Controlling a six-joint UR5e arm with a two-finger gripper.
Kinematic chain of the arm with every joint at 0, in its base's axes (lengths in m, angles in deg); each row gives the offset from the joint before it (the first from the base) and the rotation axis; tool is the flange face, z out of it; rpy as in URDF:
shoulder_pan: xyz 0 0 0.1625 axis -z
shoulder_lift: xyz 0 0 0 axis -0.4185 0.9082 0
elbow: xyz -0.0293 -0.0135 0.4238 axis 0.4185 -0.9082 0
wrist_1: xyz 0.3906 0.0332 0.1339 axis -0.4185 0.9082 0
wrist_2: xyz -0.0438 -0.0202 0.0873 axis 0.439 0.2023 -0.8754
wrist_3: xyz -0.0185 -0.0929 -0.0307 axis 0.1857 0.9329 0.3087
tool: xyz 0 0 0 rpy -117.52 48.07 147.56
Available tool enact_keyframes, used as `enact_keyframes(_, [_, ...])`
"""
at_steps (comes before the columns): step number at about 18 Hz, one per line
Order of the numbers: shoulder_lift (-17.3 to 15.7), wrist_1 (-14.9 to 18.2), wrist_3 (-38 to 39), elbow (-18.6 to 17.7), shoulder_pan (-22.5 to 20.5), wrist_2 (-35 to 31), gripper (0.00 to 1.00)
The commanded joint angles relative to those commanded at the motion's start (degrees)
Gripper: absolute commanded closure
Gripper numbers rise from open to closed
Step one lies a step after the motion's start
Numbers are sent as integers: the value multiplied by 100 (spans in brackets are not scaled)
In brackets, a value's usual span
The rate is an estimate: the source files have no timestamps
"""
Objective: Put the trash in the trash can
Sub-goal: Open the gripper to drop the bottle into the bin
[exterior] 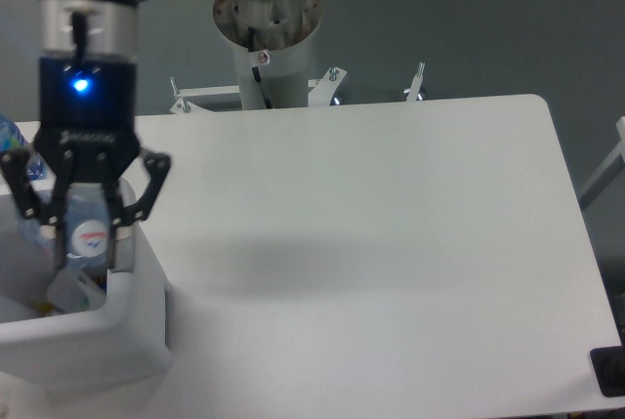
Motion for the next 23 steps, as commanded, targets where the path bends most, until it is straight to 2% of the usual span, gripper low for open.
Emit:
enact_keyframes(3, [62,0,-114,0,44,-9,85])
enact_keyframes(5, [79,0,-298,-9,96,0,68])
enact_keyframes(6, [114,0,-360,-9,105,0,56])
enact_keyframes(7, [141,9,-387,9,105,0,23])
enact_keyframes(8, [158,9,-378,44,105,0,1])
enact_keyframes(16, [-60,35,-413,9,-26,-52,0])
enact_keyframes(20, [-193,53,-702,-96,-675,-517,0])
enact_keyframes(23, [-202,105,-1587,-105,-1167,-1061,0])
